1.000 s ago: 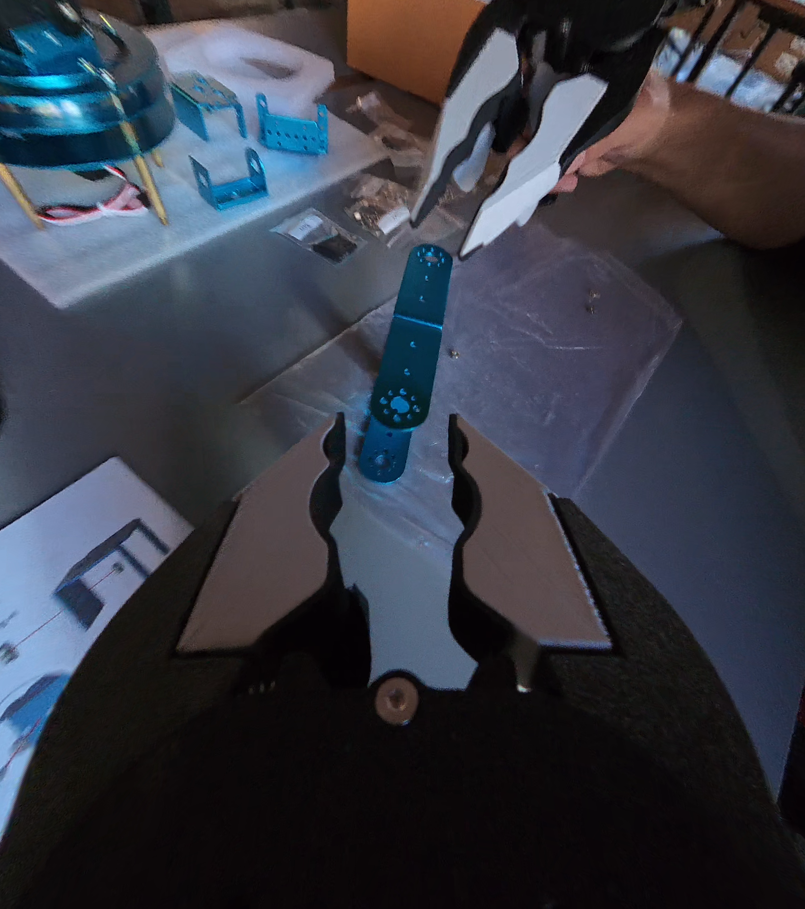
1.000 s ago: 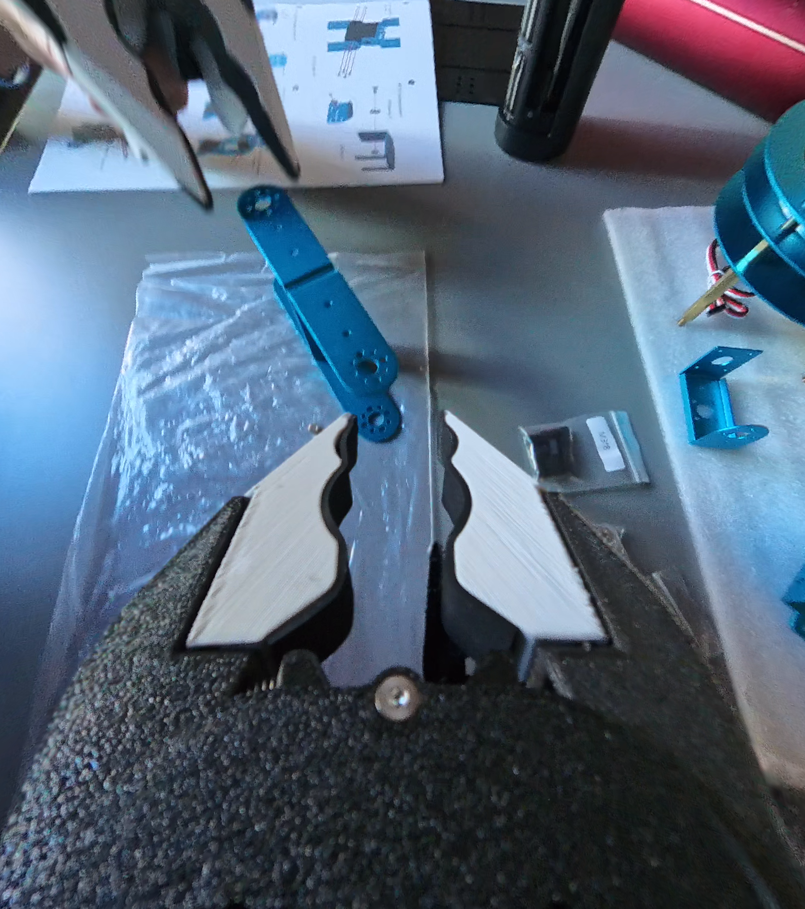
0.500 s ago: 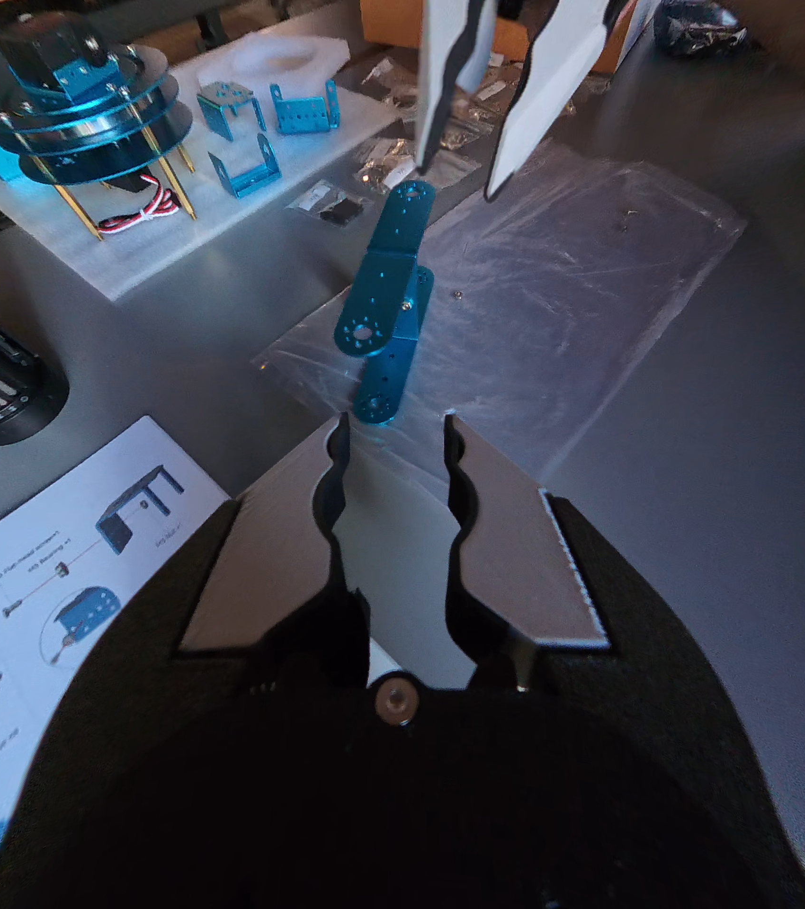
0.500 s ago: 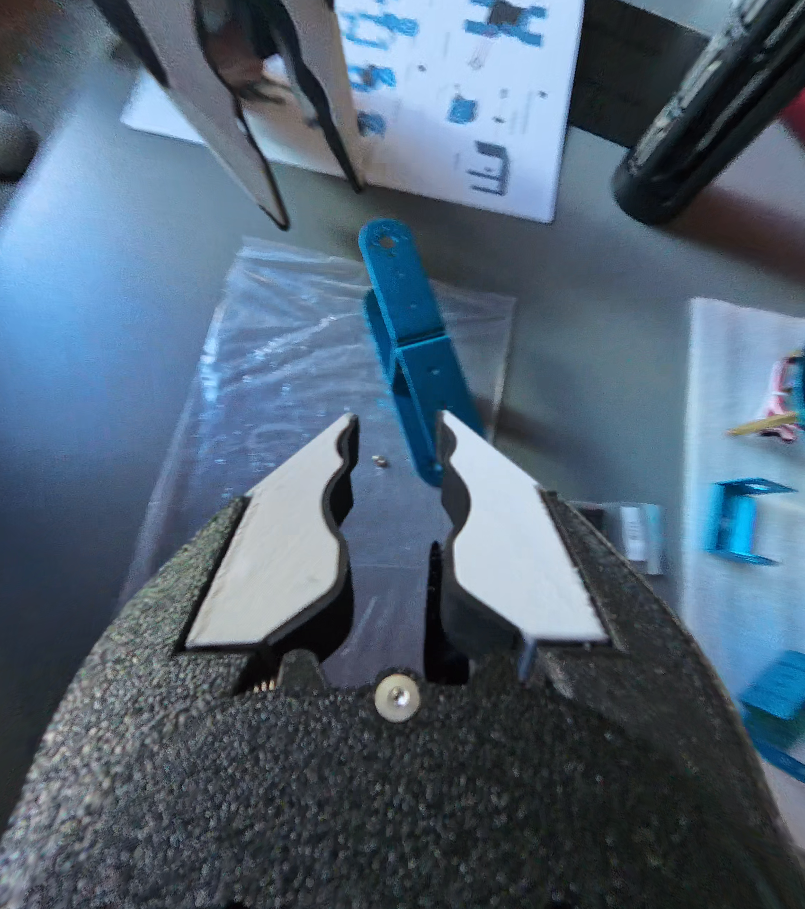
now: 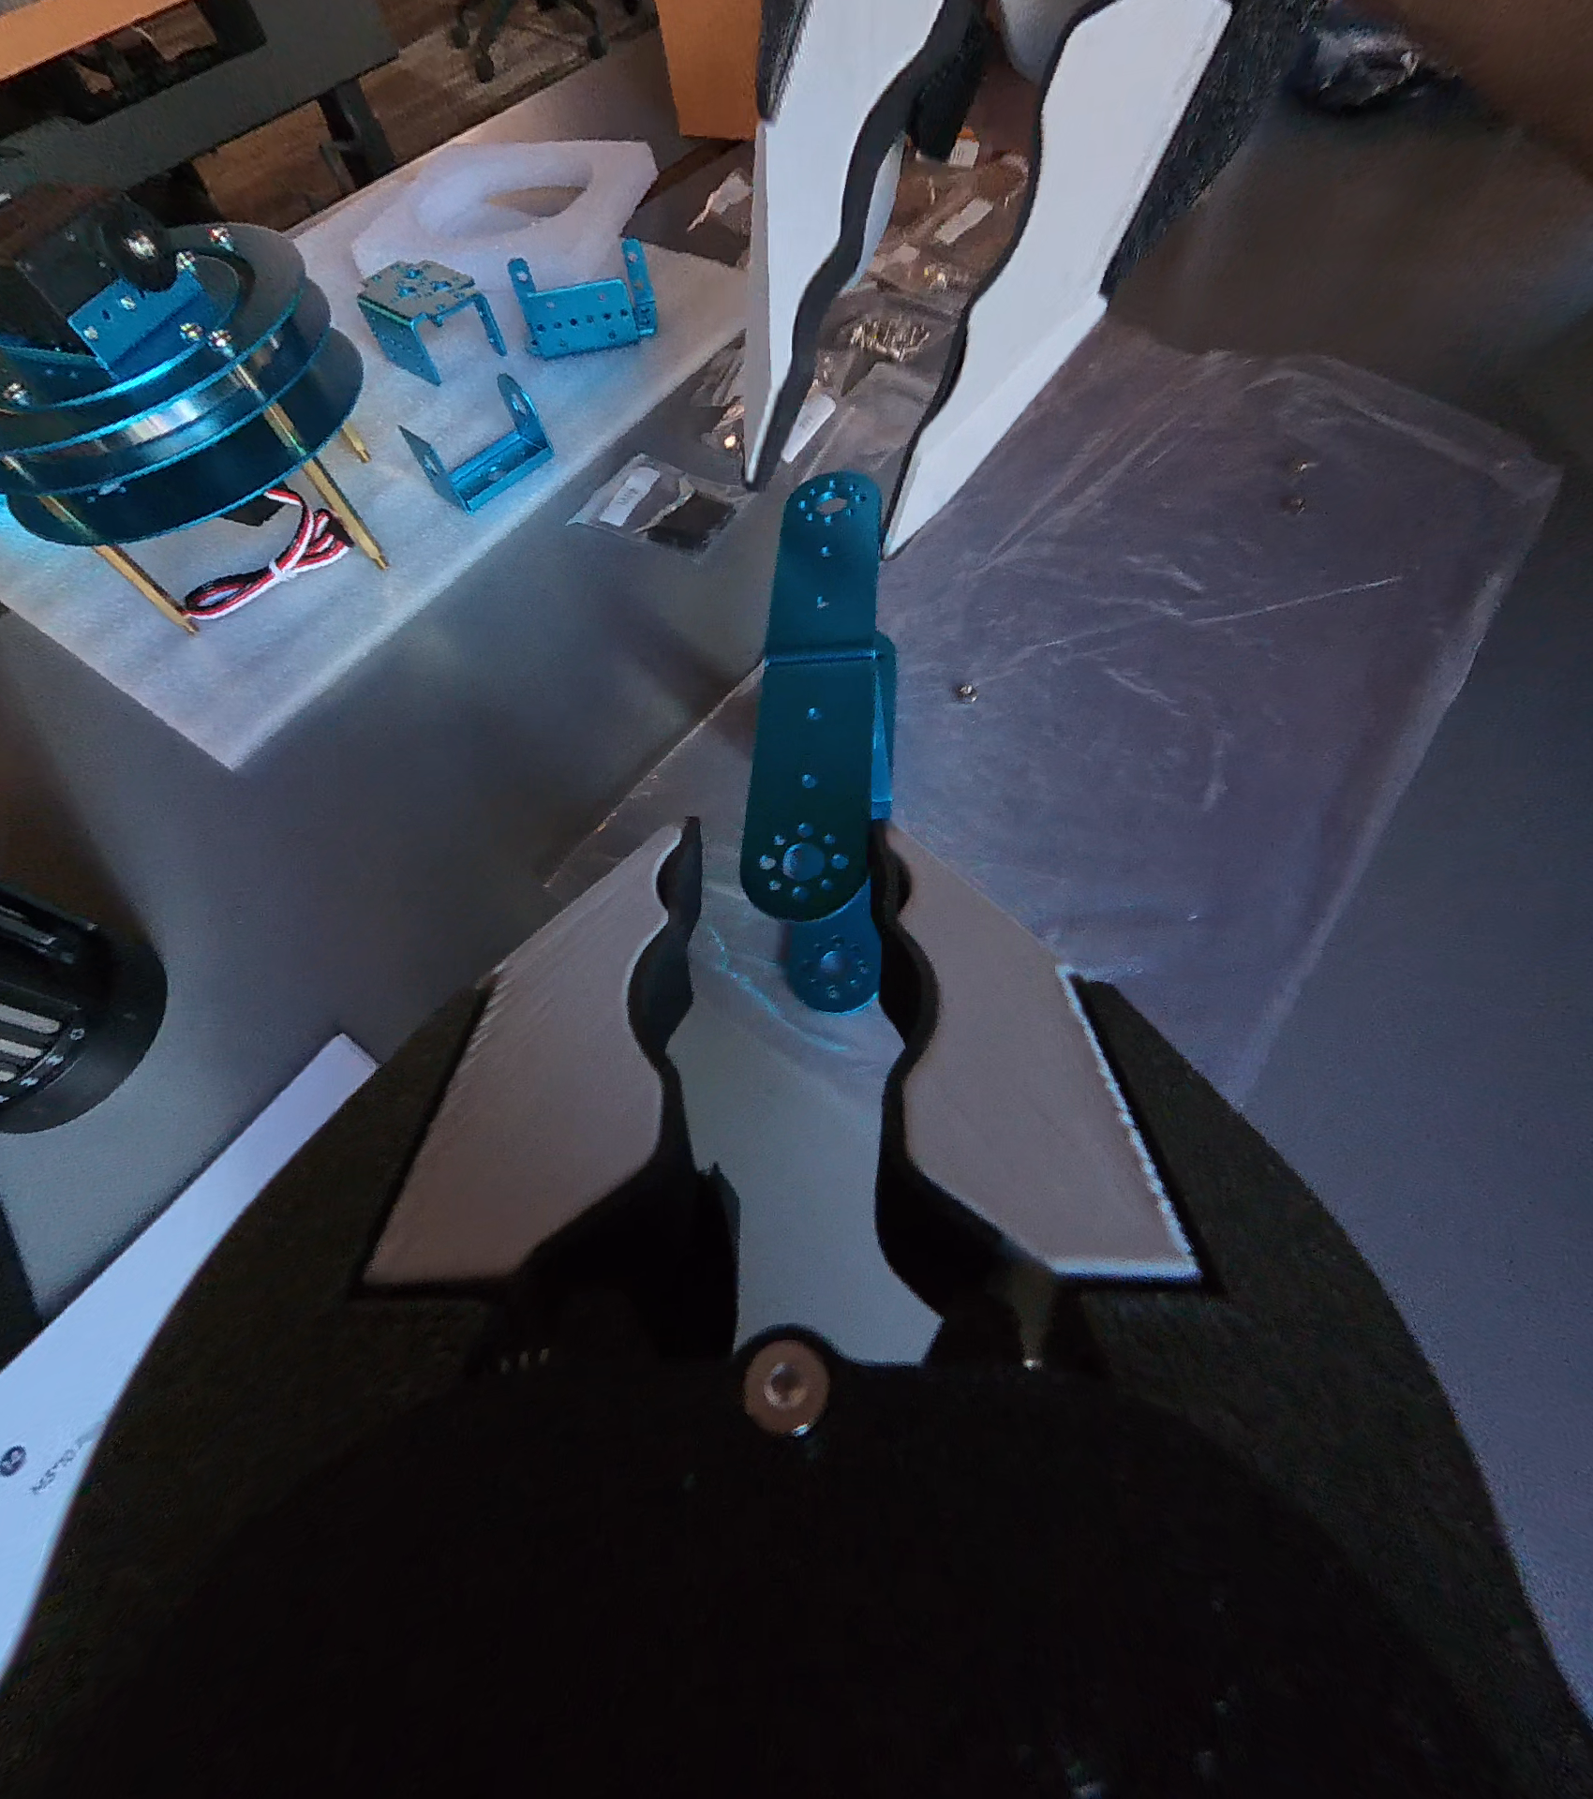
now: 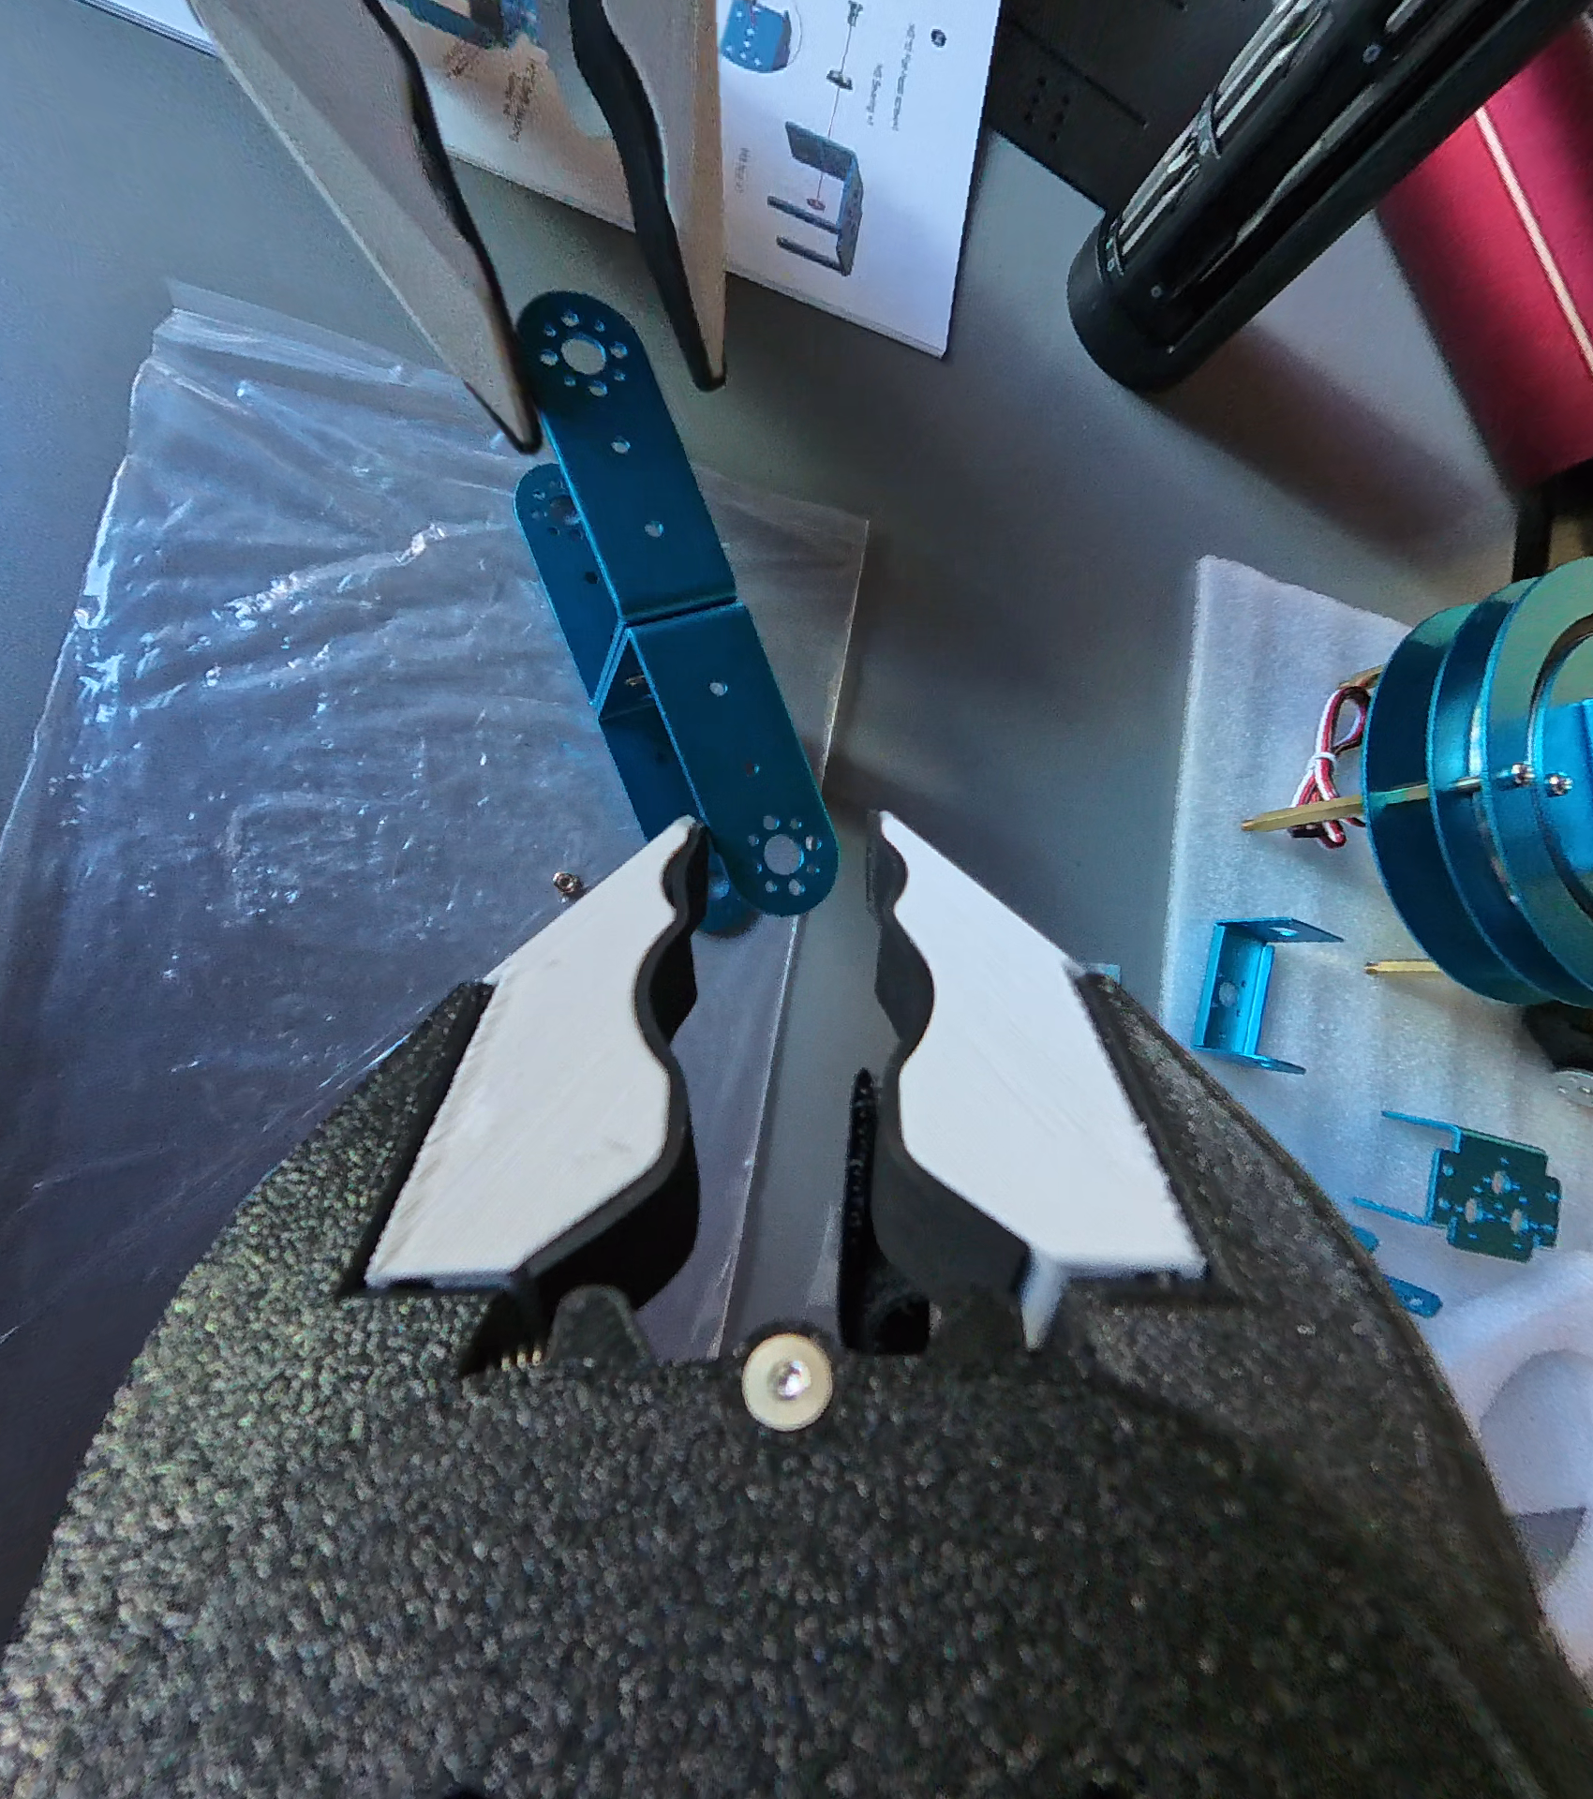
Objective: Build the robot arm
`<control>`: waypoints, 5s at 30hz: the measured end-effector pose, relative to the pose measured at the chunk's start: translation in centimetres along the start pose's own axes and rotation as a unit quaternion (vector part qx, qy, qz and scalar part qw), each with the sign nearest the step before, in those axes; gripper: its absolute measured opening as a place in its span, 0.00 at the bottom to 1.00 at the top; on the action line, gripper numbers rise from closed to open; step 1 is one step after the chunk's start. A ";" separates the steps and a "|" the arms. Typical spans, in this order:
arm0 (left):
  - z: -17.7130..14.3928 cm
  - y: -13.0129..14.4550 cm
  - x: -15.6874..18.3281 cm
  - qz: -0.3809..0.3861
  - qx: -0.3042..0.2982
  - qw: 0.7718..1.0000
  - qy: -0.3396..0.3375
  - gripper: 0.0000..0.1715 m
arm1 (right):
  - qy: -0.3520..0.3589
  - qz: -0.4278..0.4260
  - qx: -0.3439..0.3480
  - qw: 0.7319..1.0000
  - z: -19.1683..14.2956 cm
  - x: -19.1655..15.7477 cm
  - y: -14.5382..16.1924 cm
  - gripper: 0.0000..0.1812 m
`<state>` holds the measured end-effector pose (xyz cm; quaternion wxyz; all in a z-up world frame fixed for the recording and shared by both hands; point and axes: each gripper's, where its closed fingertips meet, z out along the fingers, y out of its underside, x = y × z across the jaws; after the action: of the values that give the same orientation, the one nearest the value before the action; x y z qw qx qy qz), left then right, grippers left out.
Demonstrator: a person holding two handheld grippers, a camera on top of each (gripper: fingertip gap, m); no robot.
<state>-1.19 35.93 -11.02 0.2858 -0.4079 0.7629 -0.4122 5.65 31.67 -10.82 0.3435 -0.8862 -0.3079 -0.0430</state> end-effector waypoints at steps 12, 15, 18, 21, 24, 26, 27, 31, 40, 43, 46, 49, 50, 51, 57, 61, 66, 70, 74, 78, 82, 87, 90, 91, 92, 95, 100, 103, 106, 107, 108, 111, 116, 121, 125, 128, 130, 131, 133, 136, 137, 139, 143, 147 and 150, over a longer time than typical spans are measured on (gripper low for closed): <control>0.1 0.4 -1.4 0.093 0.005 0.992 -0.080 0.14 | 0.023 -0.013 0.018 0.999 1.2 1.1 0.8 0.12; 0.1 0.0 -1.8 0.123 0.010 0.988 -0.094 0.08 | 0.022 -0.006 0.025 0.999 1.3 1.4 0.9 0.11; 0.2 0.1 -1.9 0.159 0.003 0.982 -0.105 0.06 | 0.015 0.001 0.025 1.000 1.2 1.4 1.0 0.11; 0.2 0.0 -2.0 0.175 0.004 0.978 -0.117 0.05 | 0.017 0.002 0.027 0.999 1.3 1.5 1.1 0.11; 0.3 0.0 -1.9 0.182 0.005 0.976 -0.122 0.05 | 0.015 0.005 0.032 0.999 1.1 1.4 1.1 0.12; 0.2 0.1 -1.8 0.190 0.003 0.973 -0.130 0.05 | 0.004 0.013 0.039 0.999 0.9 1.1 1.0 0.12; 0.1 0.1 -1.6 0.196 0.004 0.972 -0.133 0.05 | 0.000 0.014 0.042 0.999 0.8 0.9 0.9 0.12; -0.2 0.1 -0.3 0.207 0.011 0.970 -0.127 0.08 | 0.003 -0.002 0.050 0.999 0.3 -0.3 0.9 0.13; -0.8 0.2 1.0 0.127 0.020 0.988 -0.090 0.16 | 0.000 0.020 0.065 0.998 -1.5 -1.0 0.8 0.21; -2.0 -0.2 0.8 0.088 0.043 0.992 -0.082 0.16 | -0.014 0.053 0.104 0.993 -3.6 -1.0 0.8 0.16; -5.2 -1.4 0.2 -0.001 0.095 0.991 -0.093 0.16 | -0.100 0.102 0.103 0.984 -3.6 -3.2 1.9 0.10; -7.5 -1.4 1.9 -0.094 0.105 0.988 -0.070 0.16 | -0.140 0.137 0.062 0.979 -0.8 -5.3 2.3 0.14; -7.9 -1.2 3.1 -0.102 0.105 0.987 -0.062 0.17 | -0.132 0.140 0.050 0.980 0.3 -5.5 2.3 0.14; -8.1 -1.0 4.1 -0.099 0.107 0.987 -0.065 0.16 | -0.125 0.133 0.031 0.983 1.2 -5.8 2.6 0.14; -9.0 0.4 7.0 -0.032 0.092 0.984 -0.148 0.16 | -0.121 0.154 0.027 0.980 2.6 -5.6 2.9 0.10; -8.6 0.8 7.3 0.024 0.070 0.978 -0.193 0.16 | -0.122 0.153 0.032 0.980 2.7 -5.6 2.8 0.08; -7.4 1.2 8.1 0.059 0.054 0.979 -0.187 0.16 | -0.084 0.090 0.033 0.992 2.8 -6.1 2.6 0.02; -6.6 1.6 8.4 0.085 0.038 0.978 -0.186 0.16 | -0.076 0.084 0.027 0.993 2.7 -6.2 2.4 0.02; -5.8 1.2 9.1 0.126 0.044 0.976 -0.173 0.16 | -0.129 0.137 0.088 0.978 1.4 -6.7 0.6 0.01; -4.4 1.1 9.1 0.161 0.027 0.972 -0.170 0.16 | -0.174 0.186 0.134 0.958 0.1 -6.8 -1.0 0.01; -3.3 -0.9 8.3 0.202 0.058 0.956 -0.205 0.16 | -0.280 0.252 0.219 0.900 -2.0 -8.1 -4.2 0.00; -3.0 -3.5 8.7 0.303 0.088 0.916 -0.246 0.16 | -0.412 0.297 0.289 0.811 -4.8 -9.8 -8.1 0.00; -3.9 -5.4 9.3 0.323 0.131 0.896 -0.275 0.14 | -0.449 0.306 0.303 0.783 -5.6 -10.5 -9.3 0.00; -4.2 -5.8 9.4 0.326 0.142 0.890 -0.284 0.13 | -0.450 0.306 0.302 0.783 -5.5 -10.7 -9.4 0.00; -4.4 -6.1 9.5 0.328 0.148 0.887 -0.290 0.13 | -0.446 0.305 0.302 0.786 -5.4 -10.8 -9.5 0.00; -4.3 -6.1 9.4 0.324 0.135 0.888 -0.298 0.12 | -0.422 0.299 0.297 0.802 -5.0 -10.6 -9.2 0.00; -3.5 -5.4 8.7 0.309 0.094 0.896 -0.304 0.11 | -0.340 0.284 0.294 0.847 -4.2 -9.4 -8.8 0.00; -3.1 -5.0 7.7 0.313 0.065 0.889 -0.329 0.11 | -0.292 0.271 0.281 0.873 -3.7 -9.0 -8.5 0.00; -2.4 -4.4 7.1 0.321 0.032 0.881 -0.347 0.11 | -0.242 0.255 0.268 0.897 -3.2 -8.8 -8.4 0.00; -2.4 -4.3 6.9 0.328 0.023 0.874 -0.359 0.11 | -0.228 0.249 0.262 0.904 -3.0 -8.8 -8.3 0.00; -2.5 -4.4 6.7 0.335 0.021 0.865 -0.373 0.10 | -0.215 0.243 0.256 0.911 -2.8 -8.8 -8.3 0.00; -2.4 -4.6 6.7 0.340 0.017 0.858 -0.385 0.08 | -0.177 0.225 0.242 0.927 -2.3 -8.9 -8.2 0.00; -2.6 -4.4 6.4 0.332 0.011 0.860 -0.389 0.08 | -0.135 0.206 0.232 0.941 -2.0 -8.7 -8.2 0.00; -2.4 -4.1 6.5 0.333 0.002 0.860 -0.386 0.04 | -0.131 0.203 0.229 0.943 -1.8 -8.9 -8.3 0.00; -2.5 -3.8 6.4 0.337 -0.005 0.856 -0.392 0.03 | -0.131 0.215 0.224 0.941 -1.6 -8.8 -8.2 0.00; -2.8 -4.1 6.6 0.338 0.008 0.855 -0.392 0.03 | -0.143 0.214 0.239 0.936 -1.9 -9.0 -8.5 0.00; -3.0 -4.4 6.9 0.322 0.029 0.867 -0.379 0.03 | -0.160 0.207 0.246 0.933 -2.3 -9.2 -8.7 0.00; -3.1 -4.5 7.1 0.311 0.041 0.874 -0.370 0.03 | -0.165 0.199 0.252 0.933 -2.6 -9.4 -8.8 0.00; -3.2 -4.7 7.4 0.287 0.059 0.891 -0.347 0.03 | -0.170 0.184 0.260 0.933 -2.9 -9.6 -8.9 0.00; -3.6 -5.1 7.7 0.267 0.082 0.902 -0.328 0.03 | -0.186 0.188 0.273 0.925 -3.3 -9.8 -9.2 0.00; -3.5 -4.9 7.7 0.267 0.078 0.904 -0.324 0.03 | -0.188 0.191 0.270 0.925 -3.2 -9.8 -9.2 0.00; -3.6 -4.7 7.8 0.282 0.075 0.900 -0.323 0.02 | -0.199 0.198 0.270 0.921 -3.3 -9.9 -9.1 0.00; -4.8 -3.2 7.3 0.232 0.075 0.931 -0.273 0.00 | -0.170 0.180 0.231 0.941 -2.8 -8.4 -7.2 0.08; -4.8 -0.3 7.2 0.129 0.028 0.976 -0.175 0.05 | -0.136 0.077 0.067 0.985 1.5 -9.7 -2.3 0.11; -4.1 1.4 8.0 0.040 -0.014 0.996 -0.084 0.08 | -0.138 0.035 0.028 0.989 3.3 -10.0 -2.3 0.11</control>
<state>-8.94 31.11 -10.96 0.3597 -0.4141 0.7577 -0.3536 -4.17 29.91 -14.89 0.3234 -0.8840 -0.3223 0.1002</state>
